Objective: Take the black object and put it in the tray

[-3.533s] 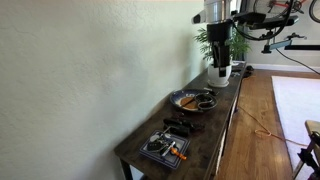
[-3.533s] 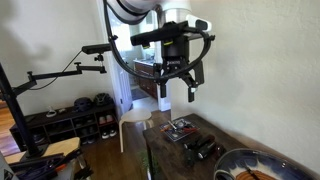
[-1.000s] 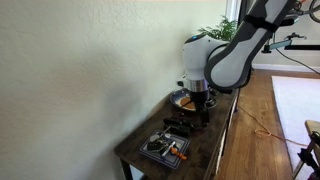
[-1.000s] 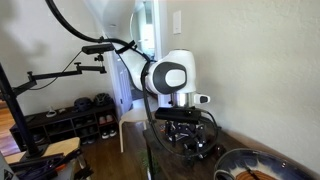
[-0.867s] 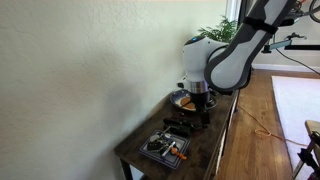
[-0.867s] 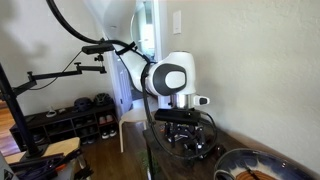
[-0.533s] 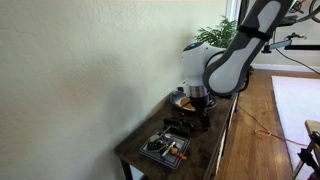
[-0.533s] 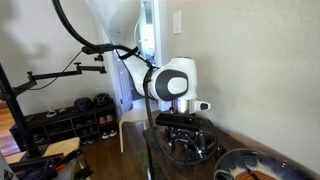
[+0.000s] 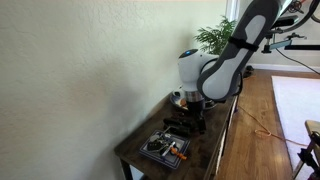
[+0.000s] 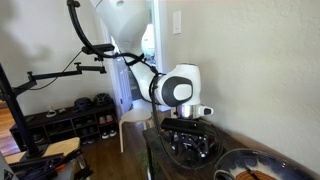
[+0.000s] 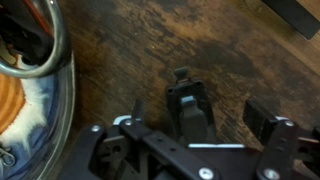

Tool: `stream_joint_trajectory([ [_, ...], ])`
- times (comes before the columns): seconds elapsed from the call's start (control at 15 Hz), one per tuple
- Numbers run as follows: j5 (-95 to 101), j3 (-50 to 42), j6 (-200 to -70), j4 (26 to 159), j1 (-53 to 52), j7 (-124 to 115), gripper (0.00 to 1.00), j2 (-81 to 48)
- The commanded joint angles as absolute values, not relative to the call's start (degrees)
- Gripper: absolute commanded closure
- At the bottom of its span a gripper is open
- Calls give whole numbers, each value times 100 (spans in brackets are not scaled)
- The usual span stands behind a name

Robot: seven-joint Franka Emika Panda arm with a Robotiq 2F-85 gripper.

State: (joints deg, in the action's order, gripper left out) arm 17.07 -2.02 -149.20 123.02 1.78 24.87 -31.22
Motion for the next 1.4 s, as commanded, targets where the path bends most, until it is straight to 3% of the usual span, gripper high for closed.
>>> stream_joint_trajectory([
  [0.0, 1785, -117, -14946, 12095, 319, 2595, 0, -3338],
  [0.07, 1786, -115, -14946, 12062, 326, 2605, 25, -3382],
  [0.13, 1804, -123, -14961, 12040, 323, 2607, 26, -3406],
  [0.73, 1807, -118, -14917, 12092, 307, 2598, 84, -3279],
  [1.33, 1722, -110, -14525, 12493, 361, 2591, 84, -2580],
])
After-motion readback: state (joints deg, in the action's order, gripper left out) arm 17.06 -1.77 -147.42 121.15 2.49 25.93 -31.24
